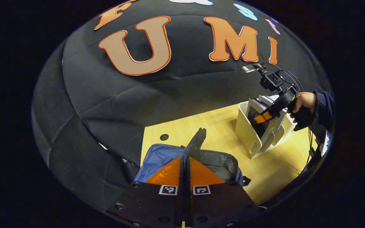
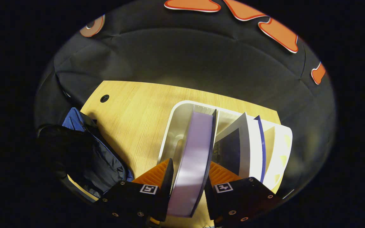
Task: Open the schoolbag, grab two books from the bookshelf and put them into the schoolbag.
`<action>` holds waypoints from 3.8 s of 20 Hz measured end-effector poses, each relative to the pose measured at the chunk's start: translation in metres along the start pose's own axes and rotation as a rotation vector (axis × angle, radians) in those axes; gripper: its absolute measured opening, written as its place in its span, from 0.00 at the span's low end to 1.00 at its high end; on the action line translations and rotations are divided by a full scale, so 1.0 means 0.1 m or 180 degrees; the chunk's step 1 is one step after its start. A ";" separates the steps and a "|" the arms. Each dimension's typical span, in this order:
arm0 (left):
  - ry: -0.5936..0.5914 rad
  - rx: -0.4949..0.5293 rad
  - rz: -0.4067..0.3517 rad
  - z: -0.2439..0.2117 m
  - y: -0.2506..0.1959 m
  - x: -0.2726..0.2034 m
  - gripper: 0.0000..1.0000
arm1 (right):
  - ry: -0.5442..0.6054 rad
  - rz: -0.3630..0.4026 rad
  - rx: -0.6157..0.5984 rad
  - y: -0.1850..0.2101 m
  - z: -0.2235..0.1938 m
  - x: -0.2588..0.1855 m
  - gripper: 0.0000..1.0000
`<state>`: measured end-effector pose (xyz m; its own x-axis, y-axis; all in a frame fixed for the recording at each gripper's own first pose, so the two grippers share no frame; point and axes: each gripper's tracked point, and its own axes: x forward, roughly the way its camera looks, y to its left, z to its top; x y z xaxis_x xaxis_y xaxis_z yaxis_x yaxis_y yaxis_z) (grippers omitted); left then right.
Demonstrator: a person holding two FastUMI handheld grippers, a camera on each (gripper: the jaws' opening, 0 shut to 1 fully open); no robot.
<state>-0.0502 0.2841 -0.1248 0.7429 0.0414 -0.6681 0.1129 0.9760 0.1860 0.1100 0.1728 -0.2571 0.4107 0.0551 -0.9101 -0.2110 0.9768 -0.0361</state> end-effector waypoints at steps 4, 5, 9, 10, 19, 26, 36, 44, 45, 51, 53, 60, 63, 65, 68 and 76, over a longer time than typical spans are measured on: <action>0.0029 -0.0005 -0.0038 -0.02 -0.01 0.00 0.03 | 0.0093 0.0063 0.0075 0.02 -0.01 0.02 0.45; 0.0041 -0.0016 -0.0039 -0.03 -0.01 0.00 0.03 | 0.0122 0.0080 0.0094 0.01 -0.03 0.01 0.44; 0.0066 -0.0016 -0.0052 -0.04 -0.02 0.00 0.04 | 0.0077 0.0163 0.0259 -0.01 0.03 -0.13 0.40; 0.0068 -0.0015 -0.0051 -0.04 -0.01 0.01 0.03 | 0.0043 0.0171 0.0282 -0.05 0.06 -0.20 0.39; 0.0100 -0.0042 -0.0074 -0.06 -0.05 0.00 0.04 | -0.0250 0.0594 0.0741 -0.25 0.21 -0.98 0.39; 0.0168 -0.0005 -0.0045 -0.01 0.04 -0.07 0.04 | -0.0723 0.1100 0.1222 -0.34 0.39 -1.81 0.38; 0.0407 0.0124 -0.0034 0.06 0.13 0.00 0.04 | -0.1147 0.1841 0.1628 0.61 0.01 -1.92 0.38; 0.0438 0.0072 -0.0112 0.02 0.09 0.06 0.03 | -0.0920 0.2065 0.2048 1.47 -0.36 -1.31 0.38; 0.0448 0.0066 -0.0125 0.02 0.09 0.06 0.04 | -0.0878 0.2094 0.2081 1.57 -0.40 -1.27 0.38; 0.0453 0.0058 -0.0173 0.03 0.03 0.07 0.03 | -0.0771 0.2251 0.2321 2.09 -0.55 -0.97 0.38; 0.0466 0.0016 -0.0205 0.02 -0.01 0.07 0.04 | -0.0765 0.2261 0.2446 2.19 -0.55 -0.82 0.38; 0.0524 -0.0048 -0.0338 0.02 -0.19 0.04 0.04 | -0.0494 0.2426 0.2593 2.77 -0.69 -0.49 0.38; 0.0529 -0.0015 -0.0404 0.00 -0.26 0.03 0.04 | -0.0481 0.2477 0.2652 2.91 -0.73 -0.40 0.38; 0.0518 0.0005 -0.0473 0.00 -0.33 0.01 0.03 | -0.0507 0.2494 0.2707 2.99 -0.64 -0.34 0.38; 0.0510 0.0049 -0.0556 -0.02 -0.41 0.00 0.04 | -0.0554 0.2477 0.2716 3.09 -0.63 -0.31 0.38; 0.0545 0.0261 -0.0823 -0.10 -0.73 0.01 0.03 | -0.0477 0.2583 0.2726 3.39 -0.72 -0.13 0.49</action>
<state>-0.0646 0.2148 -0.1467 0.5616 -0.1635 -0.8111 0.3413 0.9388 0.0471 -0.0307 0.4886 -0.2867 0.5423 0.6895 -0.4802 0.1809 0.4623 0.8681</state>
